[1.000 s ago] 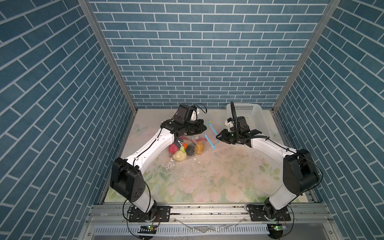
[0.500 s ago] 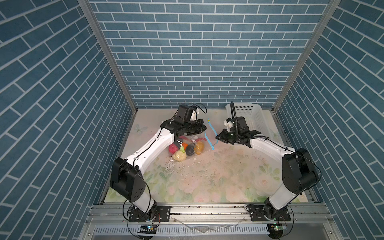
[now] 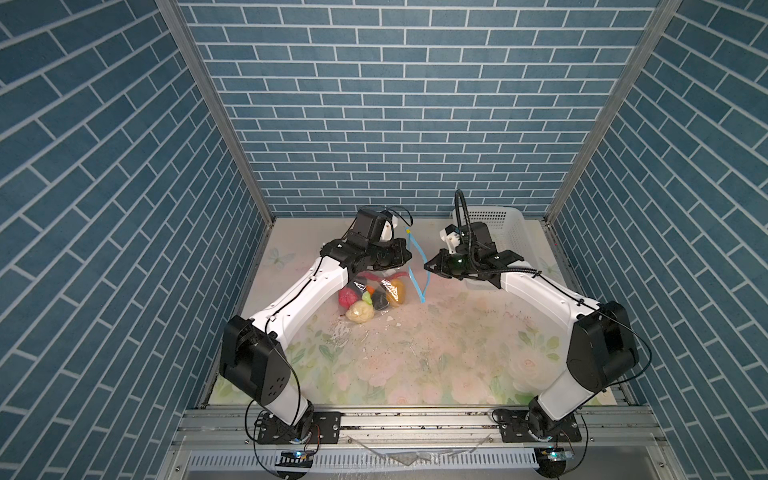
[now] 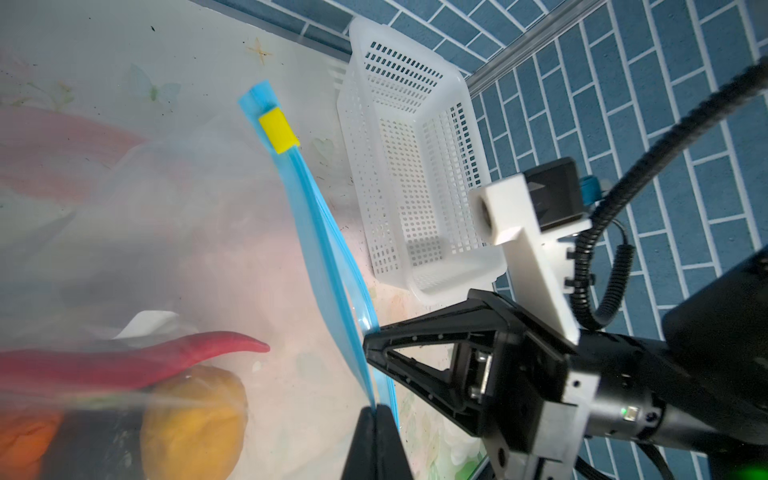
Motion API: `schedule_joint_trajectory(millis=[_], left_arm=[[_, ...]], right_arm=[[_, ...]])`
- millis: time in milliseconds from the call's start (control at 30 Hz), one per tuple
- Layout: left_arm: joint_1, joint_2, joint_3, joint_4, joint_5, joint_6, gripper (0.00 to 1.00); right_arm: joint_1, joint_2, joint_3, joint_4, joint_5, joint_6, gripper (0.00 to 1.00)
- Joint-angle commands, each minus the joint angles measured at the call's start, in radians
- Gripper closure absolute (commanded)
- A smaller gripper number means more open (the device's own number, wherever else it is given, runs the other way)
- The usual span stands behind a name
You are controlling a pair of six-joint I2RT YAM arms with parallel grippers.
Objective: Place the food in the zip-top bag and seal the zipper
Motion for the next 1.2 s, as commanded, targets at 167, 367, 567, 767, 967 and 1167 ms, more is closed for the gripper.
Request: schedule_joint_trajectory(millis=[167, 367, 567, 767, 967, 1167], left_arm=[[0.017, -0.053, 0.05, -0.033, -0.062, 0.013, 0.97], [0.034, -0.074, 0.064, -0.052, -0.085, 0.013, 0.97], [0.034, -0.099, 0.081, -0.044, -0.093, -0.004, 0.97], [0.034, -0.137, 0.091, -0.016, -0.09, -0.031, 0.97], [0.028, -0.147, 0.106, 0.002, -0.074, -0.061, 0.98], [-0.007, -0.153, 0.117, 0.027, -0.081, -0.084, 0.98]], right_arm=[[0.067, 0.018, 0.243, -0.147, 0.001, -0.12, 1.0], [0.088, 0.047, 0.363, -0.236, 0.005, -0.168, 1.0], [0.099, 0.069, 0.471, -0.293, -0.006, -0.19, 1.0], [0.101, 0.097, 0.605, -0.356, -0.004, -0.213, 1.0], [0.102, 0.131, 0.729, -0.435, -0.003, -0.231, 1.0], [0.104, 0.139, 0.787, -0.476, 0.002, -0.24, 1.0]])
